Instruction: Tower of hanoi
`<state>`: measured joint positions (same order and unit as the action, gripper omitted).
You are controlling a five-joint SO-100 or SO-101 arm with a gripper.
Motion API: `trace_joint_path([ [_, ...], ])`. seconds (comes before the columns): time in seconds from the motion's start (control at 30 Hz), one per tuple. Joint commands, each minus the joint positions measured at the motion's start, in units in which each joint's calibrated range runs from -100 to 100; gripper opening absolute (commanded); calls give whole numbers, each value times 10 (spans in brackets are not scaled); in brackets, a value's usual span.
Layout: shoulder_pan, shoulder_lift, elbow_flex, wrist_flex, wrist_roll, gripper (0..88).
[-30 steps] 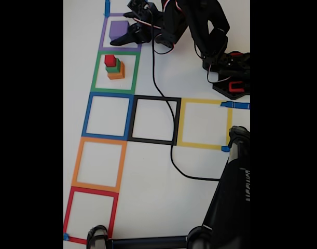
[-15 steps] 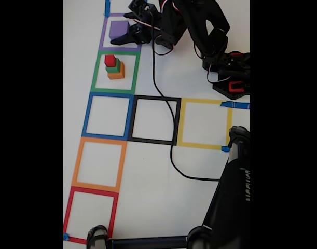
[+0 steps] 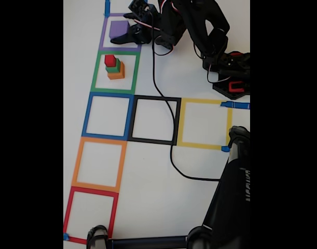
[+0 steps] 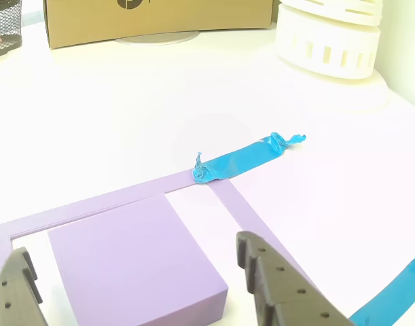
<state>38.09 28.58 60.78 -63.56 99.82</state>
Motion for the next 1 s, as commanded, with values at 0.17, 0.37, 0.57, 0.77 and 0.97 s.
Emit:
trace_joint_path([
  [0.17, 0, -2, -13, -11, 2, 348],
  [0.37, 6, 0, -12, -11, 2, 350],
  [0.57, 7, 0, -8, -9, 2, 330],
  [0.77, 7, 1, -8, -8, 2, 298],
  [0.97, 9, 4, -7, -9, 2, 271],
])
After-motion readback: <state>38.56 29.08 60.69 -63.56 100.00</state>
